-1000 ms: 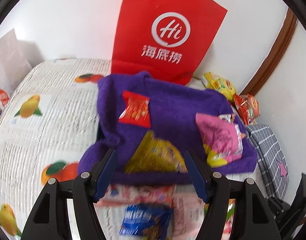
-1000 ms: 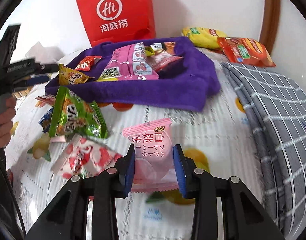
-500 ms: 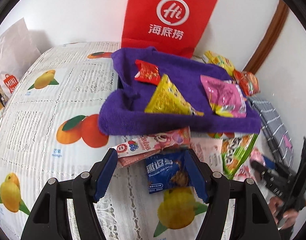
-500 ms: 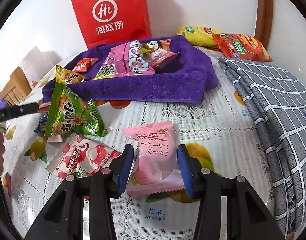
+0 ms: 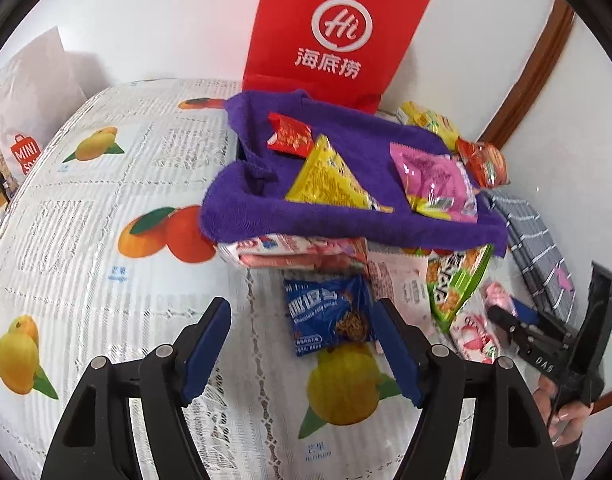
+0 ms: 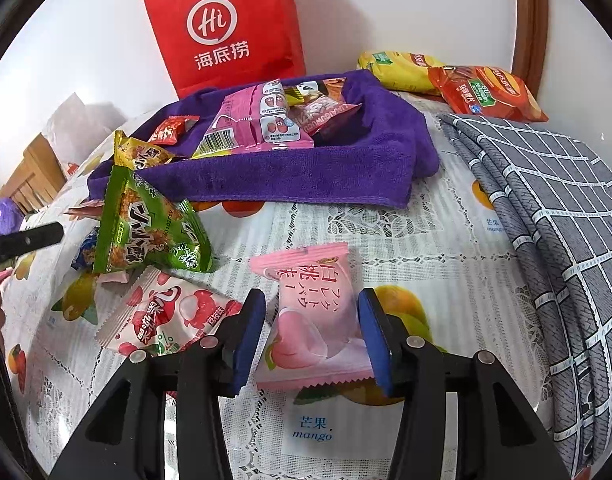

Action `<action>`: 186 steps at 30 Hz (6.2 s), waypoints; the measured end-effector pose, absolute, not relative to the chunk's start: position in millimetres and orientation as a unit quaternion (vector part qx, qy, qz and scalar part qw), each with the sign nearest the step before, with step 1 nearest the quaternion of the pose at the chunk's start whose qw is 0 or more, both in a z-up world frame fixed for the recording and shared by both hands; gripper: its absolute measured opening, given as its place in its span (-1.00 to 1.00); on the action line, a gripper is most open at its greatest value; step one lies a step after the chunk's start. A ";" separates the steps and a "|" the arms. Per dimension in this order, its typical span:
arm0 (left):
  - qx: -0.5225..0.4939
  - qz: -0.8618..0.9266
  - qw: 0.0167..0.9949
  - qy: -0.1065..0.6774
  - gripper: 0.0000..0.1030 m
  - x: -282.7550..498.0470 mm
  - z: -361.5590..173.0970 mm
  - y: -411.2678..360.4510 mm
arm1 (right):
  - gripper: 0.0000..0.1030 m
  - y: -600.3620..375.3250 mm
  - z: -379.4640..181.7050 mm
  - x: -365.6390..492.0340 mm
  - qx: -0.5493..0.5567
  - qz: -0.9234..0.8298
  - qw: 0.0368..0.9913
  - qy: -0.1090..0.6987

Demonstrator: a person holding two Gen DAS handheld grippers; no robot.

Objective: Organize snacks
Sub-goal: 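Grasp the pink peach candy packet with the right tool while the left tool grasps the blue cookie bag, then carry the peach packet and blue cookie bag over the purple towel with both tools, then open the right tool over the towel while the left tool releases the blue bag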

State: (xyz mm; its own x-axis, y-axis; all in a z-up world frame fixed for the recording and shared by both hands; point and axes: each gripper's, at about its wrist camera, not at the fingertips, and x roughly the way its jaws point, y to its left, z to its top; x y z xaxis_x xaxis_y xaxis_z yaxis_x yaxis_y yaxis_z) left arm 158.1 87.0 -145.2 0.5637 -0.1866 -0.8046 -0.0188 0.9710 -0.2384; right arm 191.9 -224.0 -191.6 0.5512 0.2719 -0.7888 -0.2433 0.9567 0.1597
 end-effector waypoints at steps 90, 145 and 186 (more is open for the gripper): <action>-0.096 -0.038 0.923 0.371 -0.10 269.5 -53.2 65.4 | -0.31 -220.4 -90.6 322.9 0.122 0.191 0.905 0.360; -0.075 0.004 0.883 0.462 -0.06 340.6 -120.9 69.6 | 0.20 -232.0 -146.2 337.9 0.129 0.185 0.898 0.378; -0.089 -0.011 0.873 0.480 0.27 337.5 -109.6 67.8 | 0.20 -225.6 -121.5 292.1 0.113 0.197 0.913 0.338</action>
